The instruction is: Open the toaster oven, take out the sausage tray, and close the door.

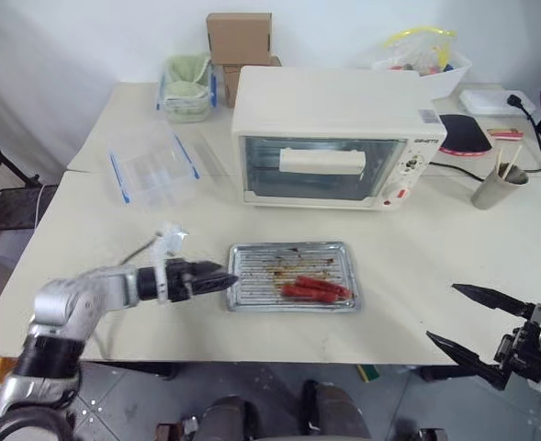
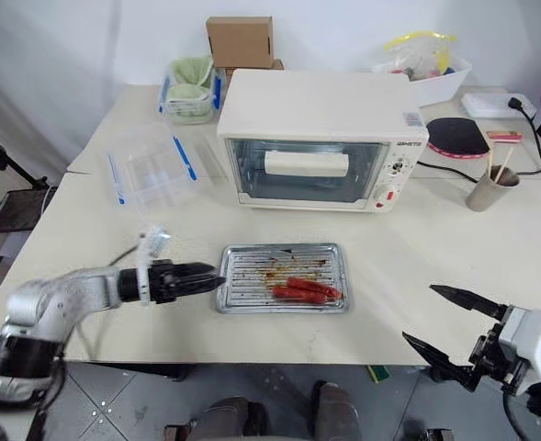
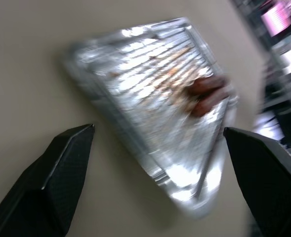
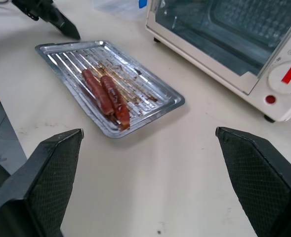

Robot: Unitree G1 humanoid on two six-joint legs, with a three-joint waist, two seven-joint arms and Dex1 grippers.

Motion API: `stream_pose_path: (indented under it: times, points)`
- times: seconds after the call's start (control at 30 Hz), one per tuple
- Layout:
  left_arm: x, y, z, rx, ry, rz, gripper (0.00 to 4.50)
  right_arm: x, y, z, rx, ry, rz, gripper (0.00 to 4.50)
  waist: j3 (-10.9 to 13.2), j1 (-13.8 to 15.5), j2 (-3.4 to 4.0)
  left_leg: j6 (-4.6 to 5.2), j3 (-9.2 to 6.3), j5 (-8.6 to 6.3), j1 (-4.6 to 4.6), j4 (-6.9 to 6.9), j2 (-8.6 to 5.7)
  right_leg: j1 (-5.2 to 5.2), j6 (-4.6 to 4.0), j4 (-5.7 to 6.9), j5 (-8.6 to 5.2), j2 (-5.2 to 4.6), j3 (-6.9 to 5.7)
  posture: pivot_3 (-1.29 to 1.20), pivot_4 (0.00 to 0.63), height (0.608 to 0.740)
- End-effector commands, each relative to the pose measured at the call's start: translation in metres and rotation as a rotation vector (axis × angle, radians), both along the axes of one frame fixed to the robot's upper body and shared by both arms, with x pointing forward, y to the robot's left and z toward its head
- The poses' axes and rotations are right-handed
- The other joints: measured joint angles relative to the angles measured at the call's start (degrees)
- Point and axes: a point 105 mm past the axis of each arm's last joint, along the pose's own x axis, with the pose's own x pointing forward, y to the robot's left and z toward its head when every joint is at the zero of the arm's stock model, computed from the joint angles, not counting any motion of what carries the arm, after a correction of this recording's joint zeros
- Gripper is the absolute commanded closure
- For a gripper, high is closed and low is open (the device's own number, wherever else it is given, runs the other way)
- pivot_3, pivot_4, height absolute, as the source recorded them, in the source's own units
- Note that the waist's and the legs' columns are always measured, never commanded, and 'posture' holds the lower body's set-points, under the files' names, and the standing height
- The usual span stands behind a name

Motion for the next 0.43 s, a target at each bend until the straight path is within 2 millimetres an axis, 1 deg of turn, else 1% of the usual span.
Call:
stream_pose_path:
  times: [0.03, 0.07, 0.13, 0.2, 0.27, 0.37, 0.43]
  points:
    - [-0.008, 0.007, 0.025, -0.022, -0.198, -0.122, 0.03, 0.004, 0.005, 0.006, 0.001, -0.017, 0.051, 0.0, 0.01, 0.62, 0.02, -0.01, -0.02, -0.01, -0.04, -0.01, 0.01, -0.04, -0.02, 0.01, -0.01, -0.02, -0.01, 0.0, 0.15, 0.74]
    - [-0.01, 0.014, 0.027, 0.017, -0.272, -0.131, 0.03, 0.007, 0.007, 0.007, 0.002, -0.017, 0.078, 0.0, 0.01, 0.93, 0.02, 0.0, -0.12, 0.0, -0.13, 0.0, 0.0, -0.11, -0.03, 0.03, -0.02, -0.11, -0.08, 0.0, 0.15, 0.74]
    - [-0.017, 0.022, 0.028, 0.081, -0.362, -0.17, 0.03, 0.011, 0.011, 0.011, 0.001, -0.01, 0.132, 0.0, 0.02, 1.08, 0.04, 0.03, -0.15, -0.02, -0.31, 0.03, 0.0, -0.27, -0.03, 0.02, -0.01, -0.14, -0.08, 0.0, 0.15, 0.74]
    - [-0.026, 0.026, 0.026, 0.125, -0.433, -0.219, 0.03, 0.014, 0.015, 0.015, 0.004, 0.001, 0.183, 0.0, 0.02, 1.24, 0.03, 0.14, -0.16, -0.01, -0.58, 0.06, 0.0, -0.5, -0.03, 0.05, -0.01, -0.15, -0.11, 0.0, 0.15, 0.74]
    - [-0.031, 0.027, 0.026, 0.155, -0.491, -0.241, 0.03, 0.014, 0.021, 0.018, 0.006, 0.014, 0.236, 0.0, 0.03, 1.42, 0.05, 0.52, -0.17, 0.18, -0.72, 0.11, 0.0, -0.66, -0.02, 0.1, 0.0, -0.15, -0.22, 0.0, 0.15, 0.74]
    - [-0.034, 0.029, 0.025, 0.163, -0.502, -0.222, 0.03, 0.016, 0.029, 0.022, 0.015, 0.023, 0.305, 0.0, 0.04, 1.51, 0.02, 0.64, -0.19, 0.17, -0.77, 0.12, -0.01, -0.66, -0.02, 0.08, 0.0, -0.15, -0.3, 0.0, 0.15, 0.74]
    - [-0.033, 0.031, 0.023, 0.164, -0.507, -0.203, 0.03, 0.017, 0.032, 0.021, 0.019, 0.03, 0.327, 0.0, 0.05, 1.54, 0.01, 0.71, -0.18, 0.16, -0.77, 0.14, -0.02, -0.63, 0.01, 0.08, 0.01, -0.16, -0.3, 0.0, 0.15, 0.74]
